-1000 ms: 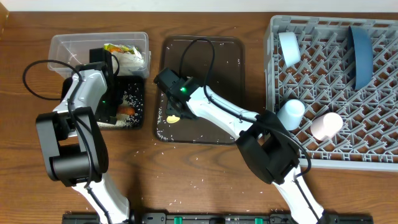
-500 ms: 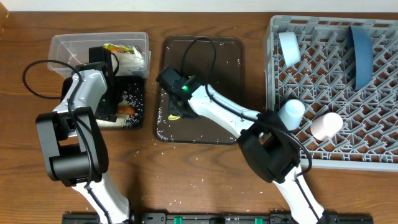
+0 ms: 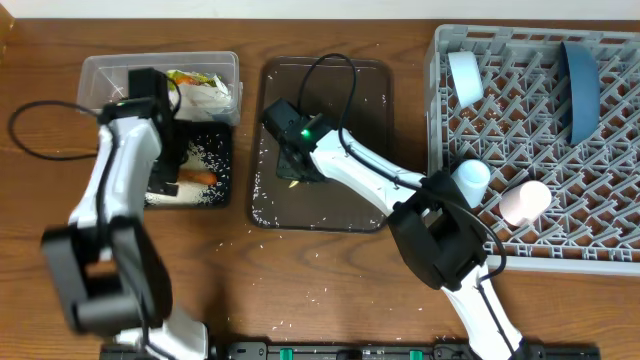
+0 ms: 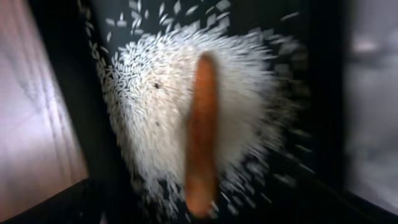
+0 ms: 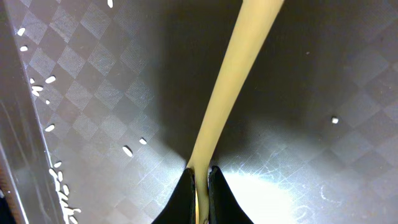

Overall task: Sort waste into correct bins and load items into the dishwasher rack
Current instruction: 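Grasp the yellow spoon with the right gripper and lift it, then place the yellow spoon into the dish rack with right gripper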

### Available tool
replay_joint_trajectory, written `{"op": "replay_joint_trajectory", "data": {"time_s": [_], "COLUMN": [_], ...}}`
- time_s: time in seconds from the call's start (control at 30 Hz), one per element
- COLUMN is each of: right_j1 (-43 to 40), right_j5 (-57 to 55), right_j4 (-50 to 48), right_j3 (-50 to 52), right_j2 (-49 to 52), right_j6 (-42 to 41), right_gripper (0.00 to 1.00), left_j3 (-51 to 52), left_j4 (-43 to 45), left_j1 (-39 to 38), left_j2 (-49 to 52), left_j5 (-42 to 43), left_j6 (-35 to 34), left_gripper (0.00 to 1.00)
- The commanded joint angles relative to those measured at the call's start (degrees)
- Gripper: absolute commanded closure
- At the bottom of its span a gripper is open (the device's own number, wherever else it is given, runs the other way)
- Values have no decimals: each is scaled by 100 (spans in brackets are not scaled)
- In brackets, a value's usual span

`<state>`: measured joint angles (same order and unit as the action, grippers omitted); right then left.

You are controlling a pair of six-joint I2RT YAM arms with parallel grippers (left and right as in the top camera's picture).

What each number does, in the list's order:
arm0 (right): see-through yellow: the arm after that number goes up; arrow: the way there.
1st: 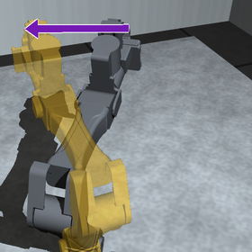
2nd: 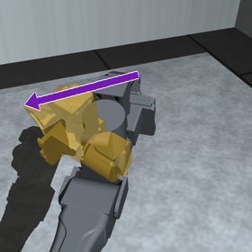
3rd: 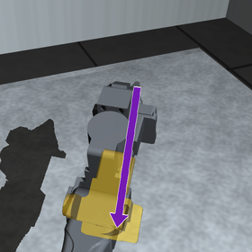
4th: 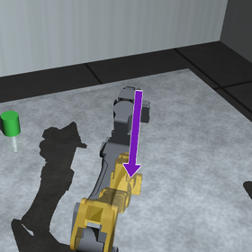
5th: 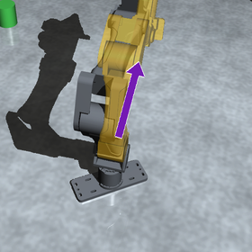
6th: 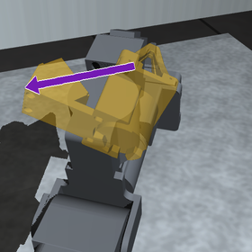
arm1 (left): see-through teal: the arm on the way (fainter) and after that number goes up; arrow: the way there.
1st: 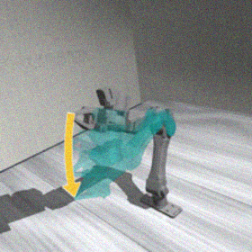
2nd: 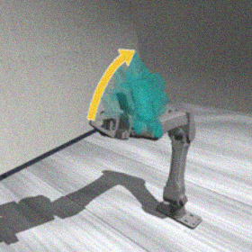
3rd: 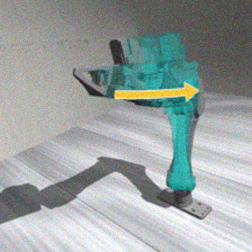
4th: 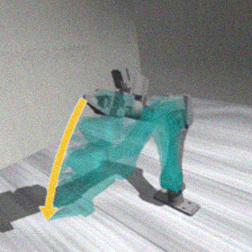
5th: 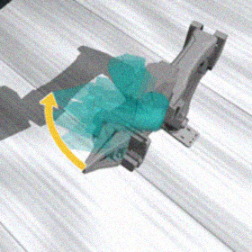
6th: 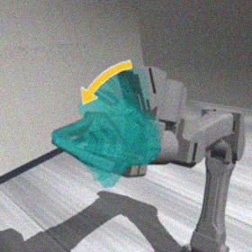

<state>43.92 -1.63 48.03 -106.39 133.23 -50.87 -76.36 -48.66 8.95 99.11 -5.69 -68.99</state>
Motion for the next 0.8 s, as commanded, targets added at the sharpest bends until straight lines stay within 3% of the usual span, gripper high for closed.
{"op": "replay_joint_trajectory", "data": {"time_s": [0.0, 0.2, 0.37, 0.5, 0.77], "right_j1": [-149, -313, -645, -1067, -2457], "right_j5": [-63, 323, 531, 529, 463], "right_j4": [103, 138, 457, 844, 1606], "right_j3": [55, 50, 35, 35, 35], "right_j2": [105, -66, -796, -1694, -3248], "right_j6": [503, 2004, 2907, 3921, 6872], "right_gripper": [99, 99, 99, 99, 99], "left_j3": [-11, -11, -11, -9, -9], "left_j4": [-85, -109, -149, -192, -190], "left_j1": [31, 28, 24, 24, 24], "left_j2": [-807, -2146, -2999, -3331, -3386], "left_j5": [-142, -74, -79, -79, -79], "left_j6": [-26, -24, -22, -22, -24], "left_gripper": [2, 1, 1, 1, 1]}}
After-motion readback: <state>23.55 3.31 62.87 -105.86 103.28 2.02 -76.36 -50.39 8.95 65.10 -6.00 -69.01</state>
